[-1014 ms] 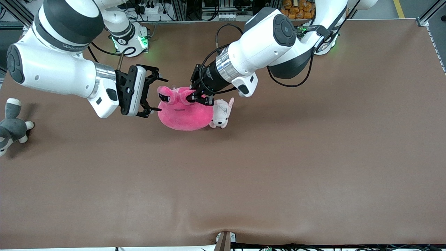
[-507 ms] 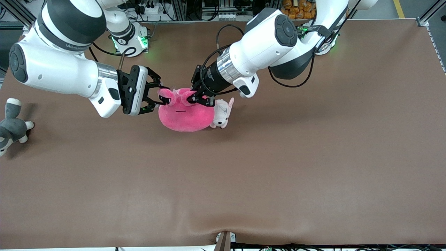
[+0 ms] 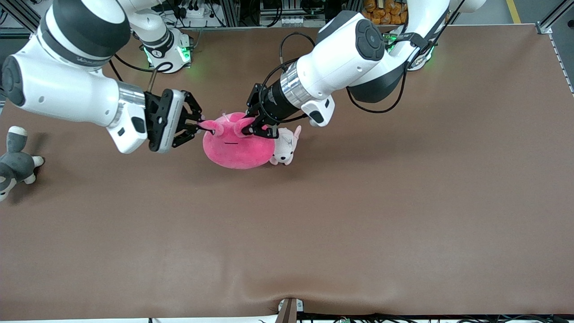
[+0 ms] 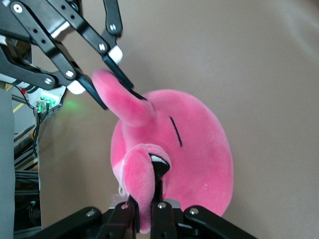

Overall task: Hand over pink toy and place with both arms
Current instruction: 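Open the left gripper while the right gripper carries the plush away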

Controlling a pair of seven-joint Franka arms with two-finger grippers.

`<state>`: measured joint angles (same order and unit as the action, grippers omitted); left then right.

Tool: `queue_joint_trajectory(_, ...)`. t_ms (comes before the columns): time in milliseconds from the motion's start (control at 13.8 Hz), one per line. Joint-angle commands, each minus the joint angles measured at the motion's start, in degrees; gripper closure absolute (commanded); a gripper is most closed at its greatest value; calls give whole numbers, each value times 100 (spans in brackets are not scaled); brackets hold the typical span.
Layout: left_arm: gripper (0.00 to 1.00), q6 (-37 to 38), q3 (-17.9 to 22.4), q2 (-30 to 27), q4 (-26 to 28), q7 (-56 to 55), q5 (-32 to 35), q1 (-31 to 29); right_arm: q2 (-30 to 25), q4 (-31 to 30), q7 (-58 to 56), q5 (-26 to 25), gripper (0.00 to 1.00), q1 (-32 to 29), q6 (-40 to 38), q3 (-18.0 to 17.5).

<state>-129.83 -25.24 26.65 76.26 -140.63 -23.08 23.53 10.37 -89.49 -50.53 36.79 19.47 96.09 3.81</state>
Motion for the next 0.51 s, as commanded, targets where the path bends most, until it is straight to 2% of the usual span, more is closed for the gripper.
queue_joint_trajectory(0,0,483,98,-238,-94,-44,180,-155,-61,2,26,-93,100,-312,-204,-29)
queue_joint_trajectory(145,0,1053,125,-493,-94,559,574,-410,-52,-16,-297,-163,100,-461,-415,-21)
queue_joint_trajectory(434,0,2617,134,-915,-68,3710,673,-1244,114,-60,-1658,-445,100,-1137,-678,-21)
